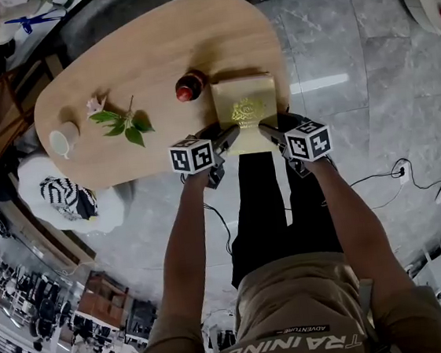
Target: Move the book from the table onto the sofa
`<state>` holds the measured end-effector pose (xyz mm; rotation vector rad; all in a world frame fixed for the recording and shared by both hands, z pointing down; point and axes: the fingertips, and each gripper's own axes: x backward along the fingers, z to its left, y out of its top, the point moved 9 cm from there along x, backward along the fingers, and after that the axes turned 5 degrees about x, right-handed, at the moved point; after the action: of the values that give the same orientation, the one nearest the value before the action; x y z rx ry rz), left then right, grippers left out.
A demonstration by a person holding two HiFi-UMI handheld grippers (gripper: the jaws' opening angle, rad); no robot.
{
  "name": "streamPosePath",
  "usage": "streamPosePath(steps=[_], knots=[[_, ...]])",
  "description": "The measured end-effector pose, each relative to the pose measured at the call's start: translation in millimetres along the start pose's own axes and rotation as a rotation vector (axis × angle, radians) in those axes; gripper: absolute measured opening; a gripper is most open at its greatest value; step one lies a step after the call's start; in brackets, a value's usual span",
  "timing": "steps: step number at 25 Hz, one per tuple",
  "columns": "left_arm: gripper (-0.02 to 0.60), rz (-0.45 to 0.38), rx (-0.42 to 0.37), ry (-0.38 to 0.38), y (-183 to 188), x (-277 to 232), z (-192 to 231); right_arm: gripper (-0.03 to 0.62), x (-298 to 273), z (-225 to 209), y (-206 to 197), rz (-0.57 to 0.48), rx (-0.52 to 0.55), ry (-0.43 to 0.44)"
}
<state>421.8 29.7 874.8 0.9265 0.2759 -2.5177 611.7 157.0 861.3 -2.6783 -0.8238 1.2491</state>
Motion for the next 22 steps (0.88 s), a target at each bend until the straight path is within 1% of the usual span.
streamPosePath(steps=[3,6,12,17,22], knots=[[0.239,-0.013,-0.007,0.01,-2,3,-4,0.235,1,3,2,0.002,0.021,-0.006],[0.239,-0.031,-0.002,0.013,-7,12,-10,0.235,6,9,5,0.014,0.035,0.012],[0.239,-0.082,0.005,0.013,-16,31,-35,0.235,30,28,16,0.034,0.09,0.024],[0.239,-0.138,0.008,0.005,-26,49,-66,0.235,61,46,23,0.039,0.119,0.038],[0.239,-0.213,0.012,-0.012,-29,78,-109,0.235,103,77,47,0.009,0.175,0.042]])
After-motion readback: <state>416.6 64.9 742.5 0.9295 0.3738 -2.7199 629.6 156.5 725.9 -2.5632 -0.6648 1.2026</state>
